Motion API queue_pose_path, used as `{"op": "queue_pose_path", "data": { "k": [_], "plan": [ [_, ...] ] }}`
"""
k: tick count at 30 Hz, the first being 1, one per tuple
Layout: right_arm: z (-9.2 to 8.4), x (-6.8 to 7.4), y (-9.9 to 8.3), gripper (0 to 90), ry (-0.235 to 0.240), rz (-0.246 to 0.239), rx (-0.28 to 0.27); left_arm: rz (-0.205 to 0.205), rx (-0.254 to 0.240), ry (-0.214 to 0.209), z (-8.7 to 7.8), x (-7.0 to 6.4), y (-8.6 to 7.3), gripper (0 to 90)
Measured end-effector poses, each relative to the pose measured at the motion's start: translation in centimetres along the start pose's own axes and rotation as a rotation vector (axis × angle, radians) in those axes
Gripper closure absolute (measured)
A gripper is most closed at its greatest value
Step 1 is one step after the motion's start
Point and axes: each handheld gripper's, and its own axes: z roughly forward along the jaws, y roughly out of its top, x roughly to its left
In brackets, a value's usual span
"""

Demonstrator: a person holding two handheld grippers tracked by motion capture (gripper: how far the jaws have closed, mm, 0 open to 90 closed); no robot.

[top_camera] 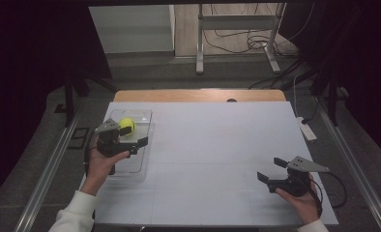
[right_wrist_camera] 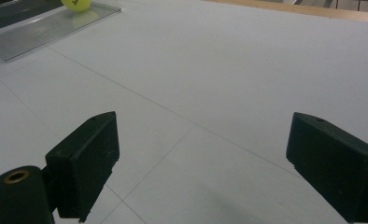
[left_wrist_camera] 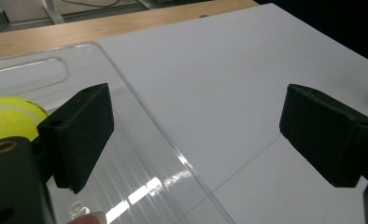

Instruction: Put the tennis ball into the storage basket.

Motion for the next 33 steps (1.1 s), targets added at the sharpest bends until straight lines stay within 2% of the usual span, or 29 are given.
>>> {"op": "queue_pose_path", "data": {
  "k": [4, 13, 22, 29, 33],
  "plan": [
    [-0.1, 0.0, 0.0, 9.9, 0.002, 0.002, -0.003, 0.019, -0.002, -0.029, 0.1, -1.3, -0.9, 10.8],
    [-0.4, -0.2, -0.1, 9.8, 0.009, 0.019, -0.015, 0.043, 0.009, -0.058, 0.4, -3.0, -2.8, 10.1],
    [-0.5, 0.0, 0.0, 9.8, 0.016, 0.011, -0.018, 0.057, 0.013, -0.055, 0.1, -4.0, -4.9, 9.0],
    [-0.5, 0.0, 0.0, 9.8, 0.025, 0.002, -0.016, 0.068, 0.011, -0.051, -0.2, -4.5, -6.3, 8.9],
    [-0.5, 0.1, -0.1, 9.7, 0.03, -0.001, -0.016, 0.083, 0.027, -0.049, 0.0, -4.8, -6.6, 8.8]
  ]
}}
